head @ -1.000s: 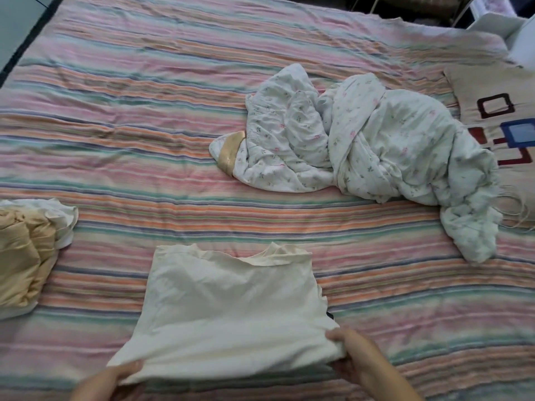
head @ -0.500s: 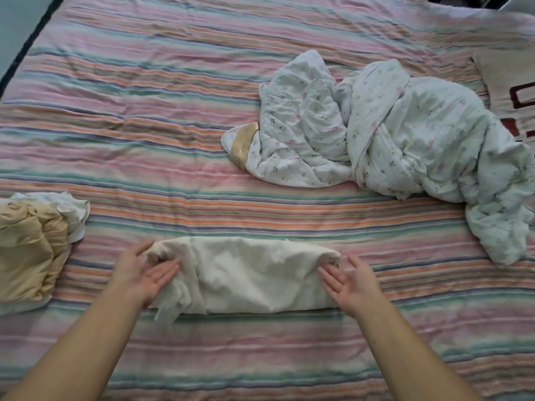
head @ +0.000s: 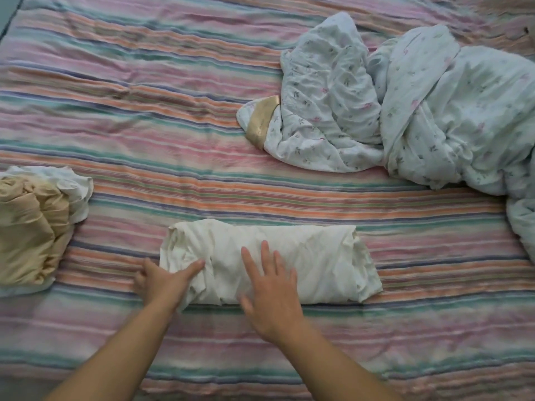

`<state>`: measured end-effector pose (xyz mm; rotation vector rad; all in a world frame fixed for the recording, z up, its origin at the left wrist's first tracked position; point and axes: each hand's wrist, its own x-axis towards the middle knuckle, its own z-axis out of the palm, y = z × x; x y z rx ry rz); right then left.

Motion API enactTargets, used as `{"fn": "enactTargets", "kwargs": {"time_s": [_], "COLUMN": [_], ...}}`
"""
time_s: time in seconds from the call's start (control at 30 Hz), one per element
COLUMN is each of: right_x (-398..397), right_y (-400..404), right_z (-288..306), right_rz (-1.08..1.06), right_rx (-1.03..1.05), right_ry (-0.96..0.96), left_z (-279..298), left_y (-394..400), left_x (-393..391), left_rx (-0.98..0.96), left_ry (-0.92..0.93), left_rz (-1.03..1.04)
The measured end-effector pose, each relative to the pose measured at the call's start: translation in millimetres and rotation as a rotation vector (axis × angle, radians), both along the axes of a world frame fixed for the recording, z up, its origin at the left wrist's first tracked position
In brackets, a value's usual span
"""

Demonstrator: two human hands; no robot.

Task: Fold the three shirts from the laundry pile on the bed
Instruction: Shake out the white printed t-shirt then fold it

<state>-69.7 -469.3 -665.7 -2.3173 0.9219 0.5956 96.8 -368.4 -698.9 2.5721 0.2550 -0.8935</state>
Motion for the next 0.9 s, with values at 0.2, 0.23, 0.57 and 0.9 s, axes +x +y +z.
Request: {"fn": "enactTargets", "kwargs": {"time_s": [0.2,0.23,0.57,0.9], "right_x": [7.4,11.2,23.0,-31.5], "right_y": [-8.0,-11.7,-2.4,-49.0], "right_z": [-26.8,-24.0,31.6,67.7], "right_rz": [0.053,0.033,-0.776,-1.295], "right_rx": [0.268,0.3,0.666,0.894], "right_ry": [0.293,0.294,-0.15,-0.464], "left_z": [-3.0,-2.2,50.5,123.0], "left_y": [1.3,1.4,-20.6,-83.4], "left_x": [7.8,11.8,-6.3,-114.4], "left_rx": [-0.013,-0.022,-0.374,-0.53], "left_ry": [0.094,0.129,0.295,0.141], "left_rz": [0.058,0.078,0.162,-0.563]}}
